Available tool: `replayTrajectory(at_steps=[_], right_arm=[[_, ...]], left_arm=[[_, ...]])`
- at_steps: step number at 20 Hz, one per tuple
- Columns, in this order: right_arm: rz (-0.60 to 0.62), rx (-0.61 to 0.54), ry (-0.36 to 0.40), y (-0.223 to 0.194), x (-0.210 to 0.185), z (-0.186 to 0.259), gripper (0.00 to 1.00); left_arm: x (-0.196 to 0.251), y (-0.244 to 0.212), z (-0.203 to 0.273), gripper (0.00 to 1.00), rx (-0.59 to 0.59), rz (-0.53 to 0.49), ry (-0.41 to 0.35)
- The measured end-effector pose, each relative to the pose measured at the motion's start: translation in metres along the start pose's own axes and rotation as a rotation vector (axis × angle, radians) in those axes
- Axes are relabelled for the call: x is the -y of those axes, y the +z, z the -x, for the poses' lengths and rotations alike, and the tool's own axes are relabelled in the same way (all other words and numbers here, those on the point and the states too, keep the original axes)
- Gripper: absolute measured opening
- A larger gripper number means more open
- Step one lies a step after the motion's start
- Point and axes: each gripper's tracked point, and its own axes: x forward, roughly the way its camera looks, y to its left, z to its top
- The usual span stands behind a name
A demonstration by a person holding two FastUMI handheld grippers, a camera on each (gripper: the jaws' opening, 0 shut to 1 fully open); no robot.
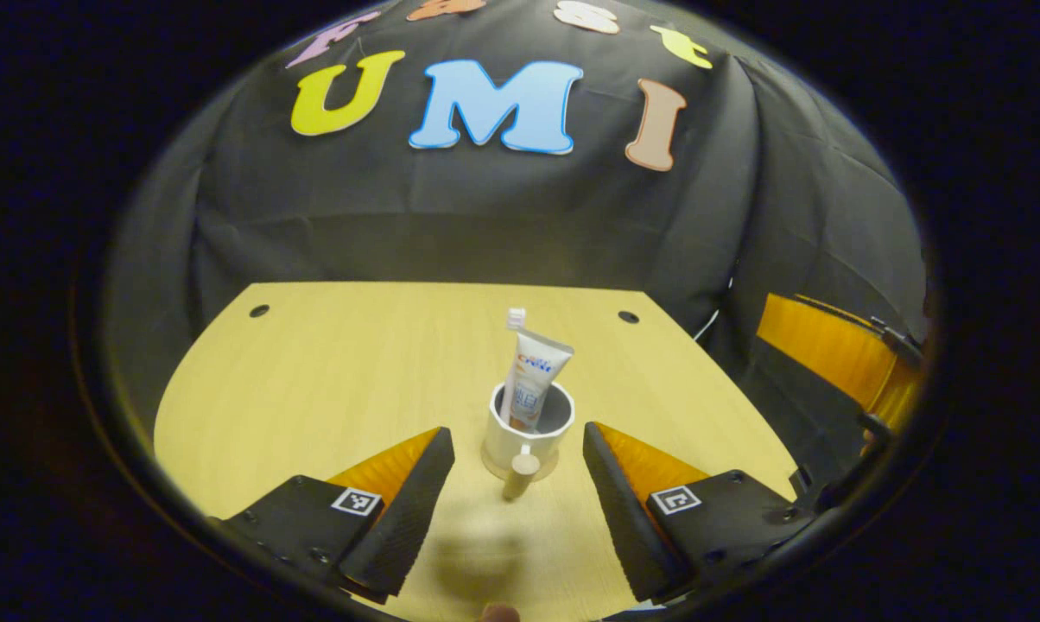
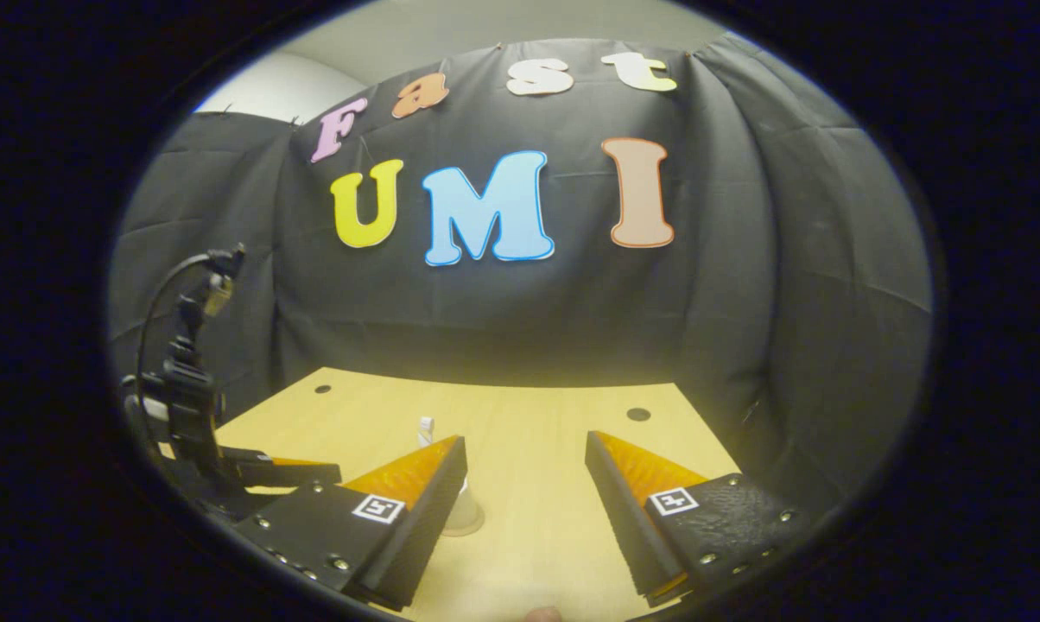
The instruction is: Put the toothbrush and toothpaste on the desktop into the cup, then pick up the cup and place it on the coaster on the desktop.
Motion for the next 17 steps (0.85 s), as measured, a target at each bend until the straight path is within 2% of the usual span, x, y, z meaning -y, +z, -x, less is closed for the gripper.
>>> replayTrajectory(at_steps=[2, 3, 7, 9, 10, 11, 12, 13, 17], right_arm=[[0.024, 0.016, -0.011, 0.004, -0.004, 0.003, 0.87], [0.031, 0.025, -0.014, 0.007, -0.006, 0.004, 0.87], [0.043, 0.058, -0.033, 0.012, -0.018, 0.013, 0.87], [0.056, 0.08, -0.043, 0.017, -0.021, 0.016, 0.87], [0.07, 0.094, -0.05, 0.019, -0.023, 0.018, 0.88], [0.087, 0.107, -0.06, 0.022, -0.023, 0.019, 0.87], [0.104, 0.117, -0.069, 0.025, -0.023, 0.021, 0.82], [0.114, 0.124, -0.074, 0.028, -0.025, 0.022, 0.87], [0.104, 0.139, -0.096, 0.037, -0.03, 0.025, 0.87]], left_arm=[[-0.007, 0.017, 0.016, 0.94, 0.078, 0.002, 0.009], [-0.012, 0.027, 0.024, 1.0, 0.123, 0.0, 0.019], [-0.028, 0.068, 0.048, 0.94, 0.301, -0.026, 0.071], [-0.03, 0.08, 0.059, 0.97, 0.363, -0.039, 0.082], [-0.033, 0.086, 0.063, 1.0, 0.39, -0.05, 0.088], [-0.035, 0.092, 0.067, 0.94, 0.421, -0.059, 0.093], [-0.033, 0.1, 0.071, 0.97, 0.45, -0.068, 0.087], [-0.032, 0.106, 0.074, 0.94, 0.473, -0.071, 0.08], [-0.035, 0.115, 0.074, 0.93, 0.508, -0.089, 0.055]])
